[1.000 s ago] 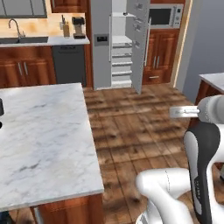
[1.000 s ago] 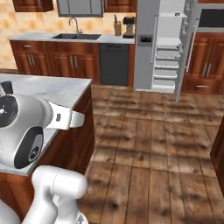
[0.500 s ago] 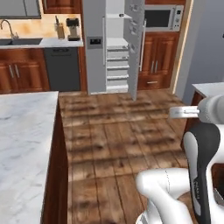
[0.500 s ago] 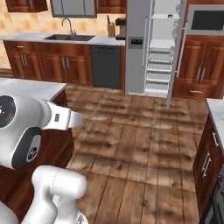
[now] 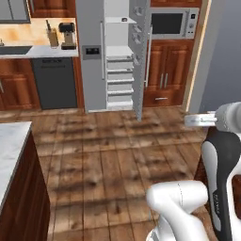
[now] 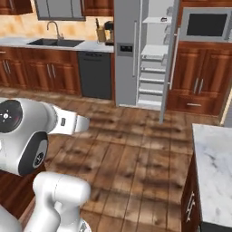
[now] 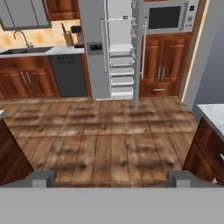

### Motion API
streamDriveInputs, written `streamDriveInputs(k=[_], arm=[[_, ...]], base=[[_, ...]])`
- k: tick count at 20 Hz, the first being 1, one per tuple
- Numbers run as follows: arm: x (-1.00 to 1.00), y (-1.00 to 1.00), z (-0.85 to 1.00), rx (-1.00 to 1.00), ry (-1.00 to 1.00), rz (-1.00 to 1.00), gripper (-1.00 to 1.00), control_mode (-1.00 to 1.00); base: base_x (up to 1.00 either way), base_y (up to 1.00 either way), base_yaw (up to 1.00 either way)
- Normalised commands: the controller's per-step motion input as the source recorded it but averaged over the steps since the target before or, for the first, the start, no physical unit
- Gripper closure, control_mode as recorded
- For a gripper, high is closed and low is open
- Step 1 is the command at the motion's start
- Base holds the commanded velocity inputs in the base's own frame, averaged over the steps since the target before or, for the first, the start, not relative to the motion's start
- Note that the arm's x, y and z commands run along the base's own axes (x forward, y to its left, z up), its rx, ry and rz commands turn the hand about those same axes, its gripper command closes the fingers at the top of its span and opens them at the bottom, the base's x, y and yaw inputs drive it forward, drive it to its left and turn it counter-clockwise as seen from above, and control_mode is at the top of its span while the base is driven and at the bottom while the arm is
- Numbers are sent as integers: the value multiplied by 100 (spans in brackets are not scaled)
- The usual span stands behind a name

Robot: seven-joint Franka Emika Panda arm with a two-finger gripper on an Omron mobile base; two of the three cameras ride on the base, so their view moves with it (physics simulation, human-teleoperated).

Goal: Take the cake and cupcake from the fridge and place them on the empty tray on the dining counter.

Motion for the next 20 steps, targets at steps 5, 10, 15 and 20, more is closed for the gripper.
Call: streamDriveInputs(k=[5, 10, 15, 20], arm=[[0, 0, 0, 0, 0, 0, -100, 100], [0, 0, 0, 0, 0, 0, -100, 100], [0, 0, 0, 0, 0, 0, -100, 100], [0, 0, 0, 0, 0, 0, -100, 100]], base=[[100, 40, -1], [100, 2, 0], [100, 0, 0], [100, 8, 0]])
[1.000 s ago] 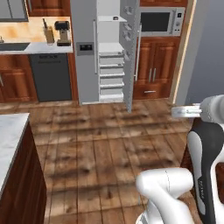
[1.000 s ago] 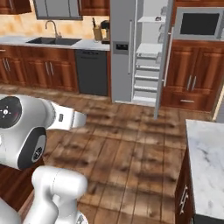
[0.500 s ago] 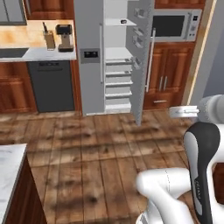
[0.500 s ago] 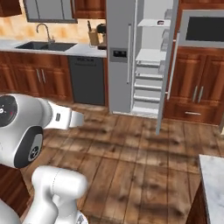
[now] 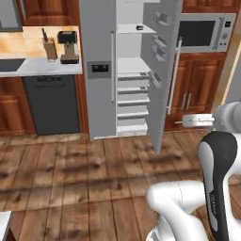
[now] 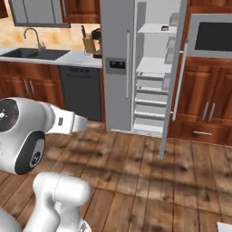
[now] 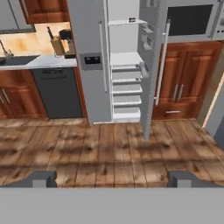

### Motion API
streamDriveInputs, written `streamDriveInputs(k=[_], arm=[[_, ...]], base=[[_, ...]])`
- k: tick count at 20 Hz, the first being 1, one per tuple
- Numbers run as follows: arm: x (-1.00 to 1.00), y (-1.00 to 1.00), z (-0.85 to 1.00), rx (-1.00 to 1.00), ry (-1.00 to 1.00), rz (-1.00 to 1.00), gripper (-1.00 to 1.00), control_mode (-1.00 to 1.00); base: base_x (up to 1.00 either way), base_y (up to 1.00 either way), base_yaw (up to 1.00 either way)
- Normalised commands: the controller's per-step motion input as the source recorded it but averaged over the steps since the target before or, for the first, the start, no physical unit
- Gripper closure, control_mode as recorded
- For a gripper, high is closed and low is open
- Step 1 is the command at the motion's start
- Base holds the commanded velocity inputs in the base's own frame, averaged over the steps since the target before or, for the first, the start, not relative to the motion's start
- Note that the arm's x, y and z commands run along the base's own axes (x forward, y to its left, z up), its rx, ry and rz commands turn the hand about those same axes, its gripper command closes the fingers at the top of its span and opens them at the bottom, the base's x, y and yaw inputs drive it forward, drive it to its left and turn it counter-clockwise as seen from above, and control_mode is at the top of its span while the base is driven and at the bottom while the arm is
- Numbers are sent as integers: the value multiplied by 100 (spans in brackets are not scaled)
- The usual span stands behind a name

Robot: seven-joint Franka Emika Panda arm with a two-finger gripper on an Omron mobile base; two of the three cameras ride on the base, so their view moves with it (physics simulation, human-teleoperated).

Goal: Take the cake and cupcake from the fridge and place them on the empty tray on the dining counter.

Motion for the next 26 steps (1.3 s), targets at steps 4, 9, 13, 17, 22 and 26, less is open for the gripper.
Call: streamDriveInputs(k=[4, 9, 13, 17, 22, 26], arm=[[0, 0, 0, 0, 0, 0, -100, 100], [0, 0, 0, 0, 0, 0, -100, 100], [0, 0, 0, 0, 0, 0, -100, 100], [0, 0, 0, 0, 0, 0, -100, 100], [0, 0, 0, 0, 0, 0, -100, 100], [0, 0, 0, 0, 0, 0, -100, 100]], base=[[100, 2, 0], [100, 0, 0], [100, -3, -1], [100, -2, -25], [100, 26, -29], [100, 44, -28]])
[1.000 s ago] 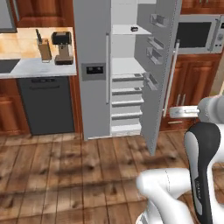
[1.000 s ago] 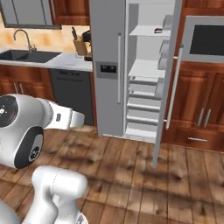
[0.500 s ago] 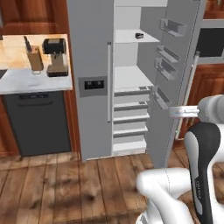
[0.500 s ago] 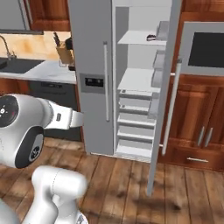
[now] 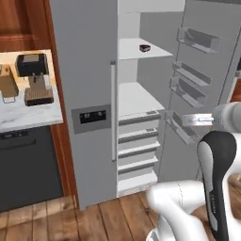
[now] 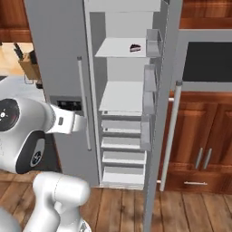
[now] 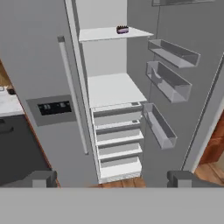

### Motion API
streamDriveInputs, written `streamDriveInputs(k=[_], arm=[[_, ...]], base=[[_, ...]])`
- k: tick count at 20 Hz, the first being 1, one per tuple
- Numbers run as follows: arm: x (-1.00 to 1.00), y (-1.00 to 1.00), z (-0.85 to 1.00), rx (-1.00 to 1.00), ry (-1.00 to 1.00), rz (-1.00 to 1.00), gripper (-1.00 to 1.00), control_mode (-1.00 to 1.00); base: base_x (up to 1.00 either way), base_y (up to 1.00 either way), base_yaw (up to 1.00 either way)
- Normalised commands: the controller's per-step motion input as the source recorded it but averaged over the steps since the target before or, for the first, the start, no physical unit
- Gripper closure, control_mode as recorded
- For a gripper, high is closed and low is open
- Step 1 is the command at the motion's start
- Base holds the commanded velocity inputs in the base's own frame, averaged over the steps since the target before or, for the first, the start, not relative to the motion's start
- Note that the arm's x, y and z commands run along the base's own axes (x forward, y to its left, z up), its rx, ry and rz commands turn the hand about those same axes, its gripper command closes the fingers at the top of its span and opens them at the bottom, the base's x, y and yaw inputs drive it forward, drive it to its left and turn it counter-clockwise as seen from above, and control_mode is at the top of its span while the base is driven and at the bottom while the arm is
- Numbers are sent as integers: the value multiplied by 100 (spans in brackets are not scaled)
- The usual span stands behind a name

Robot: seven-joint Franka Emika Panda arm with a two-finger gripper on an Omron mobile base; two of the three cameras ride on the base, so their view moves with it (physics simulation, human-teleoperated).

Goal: Take the cake and cupcake from the fridge and place them on the empty tray on the dining counter.

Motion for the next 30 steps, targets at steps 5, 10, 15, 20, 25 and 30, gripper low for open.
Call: streamDriveInputs(k=[5, 10, 15, 20, 25, 30], arm=[[0, 0, 0, 0, 0, 0, -100, 100], [0, 0, 0, 0, 0, 0, -100, 100], [0, 0, 0, 0, 0, 0, -100, 100], [0, 0, 0, 0, 0, 0, -100, 100], [0, 0, 0, 0, 0, 0, -100, 100], [0, 0, 0, 0, 0, 0, -100, 100]], base=[[100, 52, -31], [100, 53, -30], [62, -25, -25], [39, -44, -28], [74, 32, -7], [82, 13, 10]])
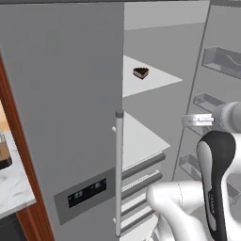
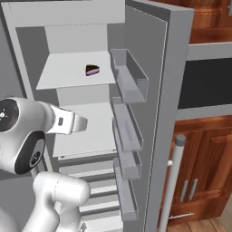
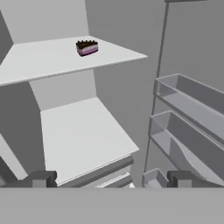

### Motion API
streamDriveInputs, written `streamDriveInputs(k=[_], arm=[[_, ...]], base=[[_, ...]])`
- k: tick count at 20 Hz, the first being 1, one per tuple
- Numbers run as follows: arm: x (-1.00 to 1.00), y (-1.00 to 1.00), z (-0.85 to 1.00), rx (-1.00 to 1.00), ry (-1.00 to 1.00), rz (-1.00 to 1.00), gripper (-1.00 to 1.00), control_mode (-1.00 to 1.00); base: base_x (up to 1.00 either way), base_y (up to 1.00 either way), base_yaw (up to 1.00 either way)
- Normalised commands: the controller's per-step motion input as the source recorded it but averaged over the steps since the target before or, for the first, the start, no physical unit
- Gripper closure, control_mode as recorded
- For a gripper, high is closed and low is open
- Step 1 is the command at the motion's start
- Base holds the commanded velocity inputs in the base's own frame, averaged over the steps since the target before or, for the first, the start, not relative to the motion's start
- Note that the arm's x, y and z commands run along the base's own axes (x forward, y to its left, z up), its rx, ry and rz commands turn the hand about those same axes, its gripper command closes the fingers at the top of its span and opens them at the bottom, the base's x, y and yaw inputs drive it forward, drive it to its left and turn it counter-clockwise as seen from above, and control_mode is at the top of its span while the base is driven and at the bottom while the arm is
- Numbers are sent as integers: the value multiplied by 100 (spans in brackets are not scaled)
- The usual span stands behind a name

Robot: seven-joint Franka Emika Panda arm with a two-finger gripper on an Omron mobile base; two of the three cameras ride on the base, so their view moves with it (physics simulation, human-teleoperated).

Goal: Take the cake and cupcake from the fridge and place them on the empty tray on the dining counter.

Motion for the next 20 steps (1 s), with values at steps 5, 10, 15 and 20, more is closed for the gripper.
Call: streamDriveInputs(k=[5, 10, 15, 20], arm=[[0, 0, 0, 0, 0, 0, -100, 100], [18, 12, 23, -1, 10, -1, -100, -100], [0, 3, 33, 0, 2, -1, -100, -100], [38, 5, 20, 0, -2, 6, -100, -100]], base=[[64, 3, 20], [0, 0, 0], [0, 0, 0], [0, 0, 0]])
